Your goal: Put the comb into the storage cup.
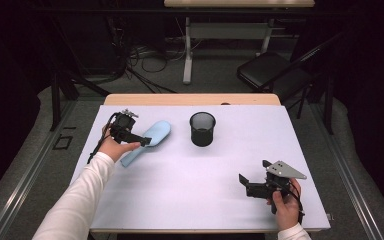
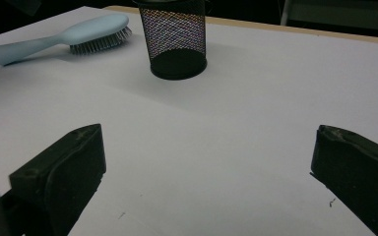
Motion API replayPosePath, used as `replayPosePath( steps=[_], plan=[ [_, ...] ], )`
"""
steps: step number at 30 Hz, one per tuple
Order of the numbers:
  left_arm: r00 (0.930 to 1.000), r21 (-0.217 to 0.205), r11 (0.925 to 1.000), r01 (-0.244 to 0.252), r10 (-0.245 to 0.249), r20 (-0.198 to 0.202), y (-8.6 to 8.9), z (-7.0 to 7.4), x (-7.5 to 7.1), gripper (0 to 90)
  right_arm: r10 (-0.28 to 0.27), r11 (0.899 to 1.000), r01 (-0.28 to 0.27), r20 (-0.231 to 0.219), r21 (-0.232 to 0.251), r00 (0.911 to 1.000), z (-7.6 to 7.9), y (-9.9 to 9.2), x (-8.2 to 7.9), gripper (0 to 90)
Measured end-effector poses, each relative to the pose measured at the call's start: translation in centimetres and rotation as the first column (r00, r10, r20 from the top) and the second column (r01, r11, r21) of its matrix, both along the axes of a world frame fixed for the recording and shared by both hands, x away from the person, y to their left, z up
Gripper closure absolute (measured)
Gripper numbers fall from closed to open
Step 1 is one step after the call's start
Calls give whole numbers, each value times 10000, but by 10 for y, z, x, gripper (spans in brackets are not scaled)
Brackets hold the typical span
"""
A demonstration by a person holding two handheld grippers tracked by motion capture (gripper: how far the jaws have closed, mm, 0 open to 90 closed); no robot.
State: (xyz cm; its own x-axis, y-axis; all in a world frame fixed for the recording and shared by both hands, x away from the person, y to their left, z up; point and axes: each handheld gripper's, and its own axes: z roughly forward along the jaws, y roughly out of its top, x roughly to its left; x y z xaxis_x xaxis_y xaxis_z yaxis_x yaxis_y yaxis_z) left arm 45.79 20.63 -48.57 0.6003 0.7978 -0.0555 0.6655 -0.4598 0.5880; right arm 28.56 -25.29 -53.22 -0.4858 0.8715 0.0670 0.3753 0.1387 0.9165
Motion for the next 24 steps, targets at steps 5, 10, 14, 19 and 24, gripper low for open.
replayPosePath(
  steps=[5, 10, 14, 19, 24],
  plan=[
    [9999, 312, 9994, 141, -139, -66, -1, -3, 1, 65, -4, 10000, 4, -33, 4, 10000, 0, 0, 0, 0],
    [9997, 454, 9987, 249, -248, -39, -2, -5, 2, 78, -4, 10000, 4, -38, 15, 10000, 0, 0, 0, 0],
    [9997, 329, 9992, 231, -230, -27, -1, -5, 3, 94, 8, 10000, -8, -17, 18, 10000, 0, 0, 0, 0],
    [9996, 374, 9990, 255, -250, -128, 0, -7, 3, 117, 8, 10000, -8, -27, -9, 10000, 0, 0, 0, 0],
    [9995, 430, 9989, 168, -156, -286, 1, -13, 3, 144, 22, 10000, -22, -14, -27, 10000, 0, 0, 0, 0]
  ],
)
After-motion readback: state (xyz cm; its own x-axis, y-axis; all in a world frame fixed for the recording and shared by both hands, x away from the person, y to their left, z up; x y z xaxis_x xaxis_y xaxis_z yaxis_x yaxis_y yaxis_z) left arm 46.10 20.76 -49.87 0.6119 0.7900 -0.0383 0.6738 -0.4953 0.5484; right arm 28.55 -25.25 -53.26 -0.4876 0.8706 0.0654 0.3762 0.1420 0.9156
